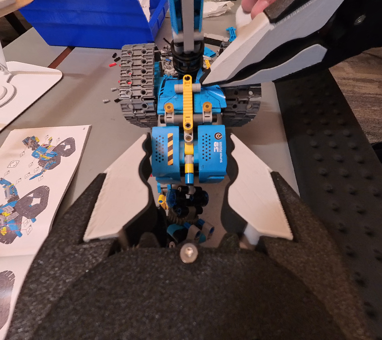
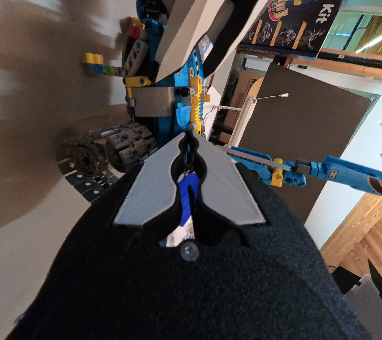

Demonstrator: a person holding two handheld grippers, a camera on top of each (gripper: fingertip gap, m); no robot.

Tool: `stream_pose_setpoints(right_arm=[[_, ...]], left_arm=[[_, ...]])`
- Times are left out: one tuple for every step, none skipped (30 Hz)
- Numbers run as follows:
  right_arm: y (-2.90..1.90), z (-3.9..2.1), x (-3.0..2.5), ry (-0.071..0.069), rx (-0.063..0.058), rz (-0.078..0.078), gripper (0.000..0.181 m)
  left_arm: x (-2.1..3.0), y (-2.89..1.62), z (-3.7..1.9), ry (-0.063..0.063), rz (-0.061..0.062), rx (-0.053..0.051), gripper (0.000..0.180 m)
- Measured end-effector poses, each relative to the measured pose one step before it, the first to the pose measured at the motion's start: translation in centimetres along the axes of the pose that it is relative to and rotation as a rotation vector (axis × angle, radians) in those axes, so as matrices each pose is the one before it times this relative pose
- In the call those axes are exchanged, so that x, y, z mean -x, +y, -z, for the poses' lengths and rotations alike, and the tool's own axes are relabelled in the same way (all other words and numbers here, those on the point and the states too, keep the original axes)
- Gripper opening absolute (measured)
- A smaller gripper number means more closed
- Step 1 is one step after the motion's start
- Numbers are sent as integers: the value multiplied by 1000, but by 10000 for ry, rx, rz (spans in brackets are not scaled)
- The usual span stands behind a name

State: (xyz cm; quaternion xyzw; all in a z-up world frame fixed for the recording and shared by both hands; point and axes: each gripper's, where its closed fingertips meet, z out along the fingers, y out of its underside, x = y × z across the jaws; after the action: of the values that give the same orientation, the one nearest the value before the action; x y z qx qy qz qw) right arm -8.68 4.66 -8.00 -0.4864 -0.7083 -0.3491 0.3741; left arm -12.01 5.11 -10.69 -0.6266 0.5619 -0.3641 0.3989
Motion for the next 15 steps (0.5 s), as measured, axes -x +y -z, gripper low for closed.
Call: stream_pose_setpoints(right_arm=[[29,3,-4,-41,57,-116,0],[57,2,-18,-20,63,-73,0],[78,18,-10,7,60,-3,0],[105,48,35,-22,54,-8,0],[67,47,127,-88,35,-81,0],[10,35,66,-16,-6,-92,0],[15,28,24,46,-10,-11,0],[-14,48,31,58,-7,12,0],[12,26,18,43,12,-34,0],[18,1,17,12,15,-87,0],[7,11,25,-44,10,-125,0],[13,15,21,-91,8,-185,0],[21,15,39,-143,0,-248,0],[-15,45,53,-156,-43,-246,0],[-18,39,94,-150,-87,-180,0]], left_arm=[[48,15,0,-3,26,-6,71],[30,14,5,-1,17,12,71],[26,7,4,-3,-5,15,71],[45,21,22,-2,-1,11,71],[22,21,2,25,36,-1,71],[-13,-2,1,30,33,-12,71],[-4,4,0,6,-4,-7,71],[-21,-7,-8,1,-4,6,71],[-11,-9,-9,-1,0,5,71],[-4,-1,-8,-6,-11,-8,71],[-15,-14,-16,7,7,-16,71],[-12,-8,-6,7,4,-15,71],[-16,-10,-12,3,-12,-14,71],[-31,-13,-22,15,-2,-13,71],[-35,0,-8,16,4,-7,71]])
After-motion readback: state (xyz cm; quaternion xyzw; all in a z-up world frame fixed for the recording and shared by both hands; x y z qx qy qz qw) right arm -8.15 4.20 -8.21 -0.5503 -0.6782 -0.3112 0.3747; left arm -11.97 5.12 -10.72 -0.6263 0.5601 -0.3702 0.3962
